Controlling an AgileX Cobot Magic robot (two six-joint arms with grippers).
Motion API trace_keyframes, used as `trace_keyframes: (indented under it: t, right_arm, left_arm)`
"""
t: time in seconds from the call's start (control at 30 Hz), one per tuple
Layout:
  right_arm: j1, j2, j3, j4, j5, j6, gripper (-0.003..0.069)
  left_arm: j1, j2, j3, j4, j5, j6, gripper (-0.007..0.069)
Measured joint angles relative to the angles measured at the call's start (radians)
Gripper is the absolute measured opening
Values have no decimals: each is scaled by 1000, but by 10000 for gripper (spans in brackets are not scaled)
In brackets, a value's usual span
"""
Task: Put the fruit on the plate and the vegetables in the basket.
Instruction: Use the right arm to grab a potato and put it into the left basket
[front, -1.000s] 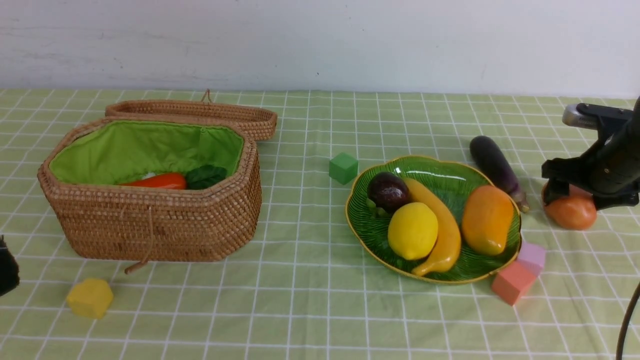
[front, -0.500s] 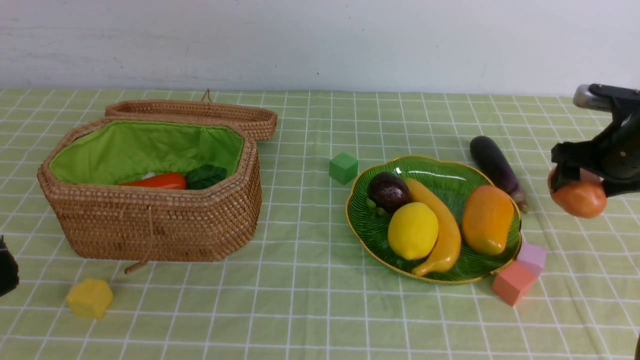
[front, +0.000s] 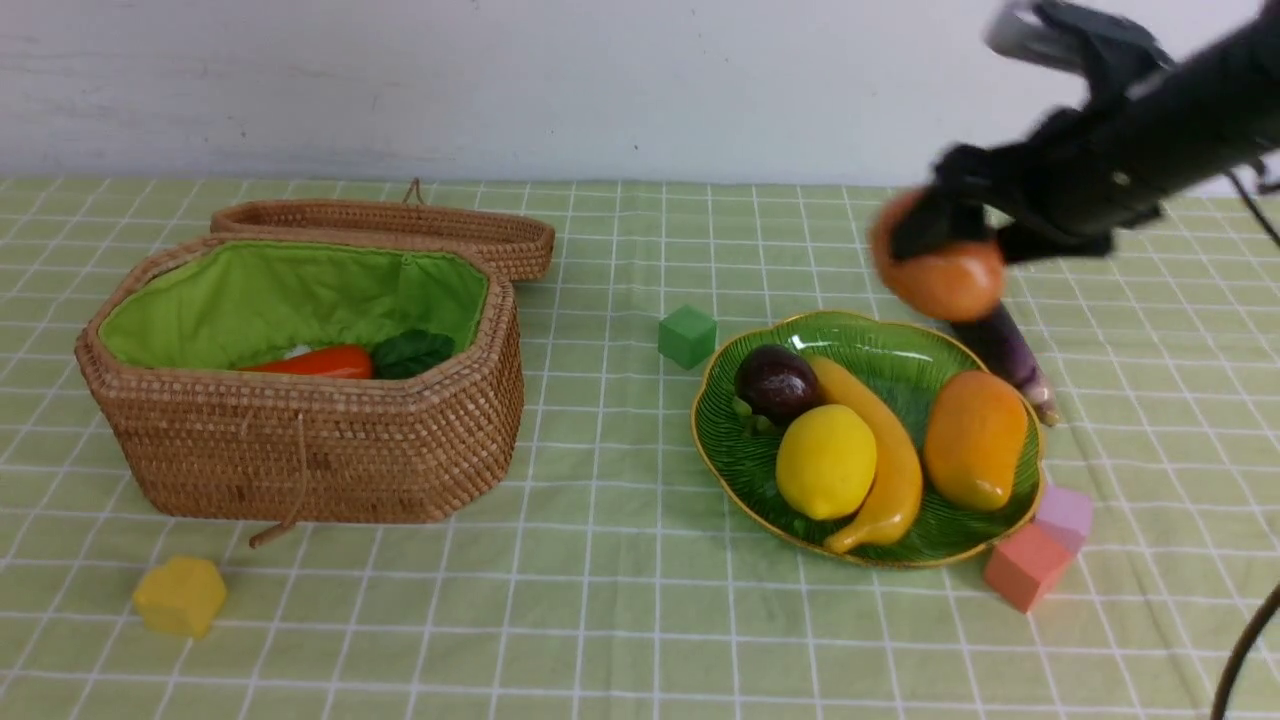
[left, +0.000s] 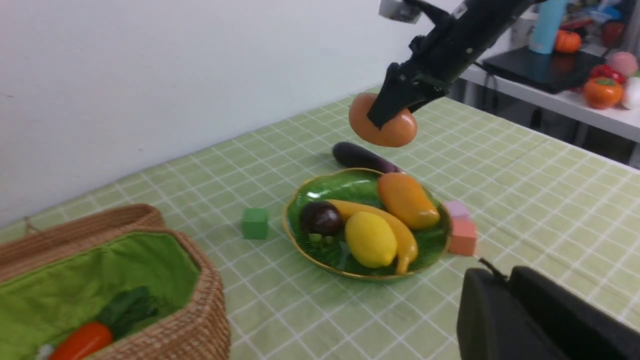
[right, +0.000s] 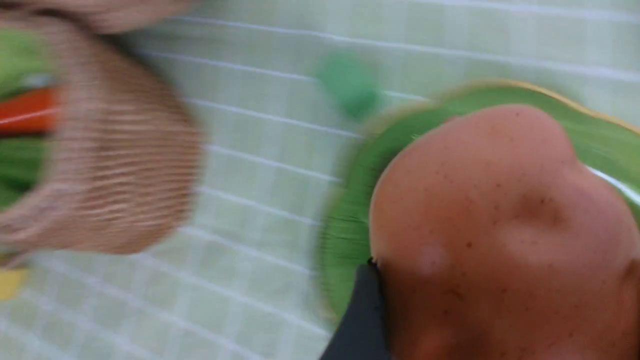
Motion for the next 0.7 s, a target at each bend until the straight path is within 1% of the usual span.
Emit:
trace_keyframes:
  t: [0.03,0.07,0.1,0.13,0.17,0.2,0.23,0.33,0.47,0.57,0.7]
  right_arm:
    - [48,3,-36,16,-1,-14,606]
    - [71,6,-43,23,-3,-19,606]
    - [159,26,-101,37,-15,-32,606]
    - [210,46,-144,39,-37,-39,606]
    - [255,70,-172,40,-56,-42,606]
    - [272,86,-193,40,-71,-44,606]
    - [324,123,-234,40,-103,-49,606]
    - [397,224,-331,42,-168,-52,606]
    - [455,375,-459,42,-242,-53,606]
    - [480,467,-540,40,-280,-85,606]
    - [488,532,-582,39,-311,-123,605]
  left_arm:
    - [0,0,0,51,-7,-51,41]
    - [0,0,0,62,-8,-73,41]
    - [0,0,0,150,-8,-156,43]
    - [0,0,0,218,-5,-230,43]
    - [0,0,0,265,-2,-278,43]
    - [0,0,0,299,4,-314,43]
    - [0,0,0,374,16,-389,43]
    - [0,0,0,489,46,-495,43]
    - [0,0,0,549,63,-542,43]
    - [0,0,0,553,63,-549,43]
    - [0,0,0,553,62,-550,43]
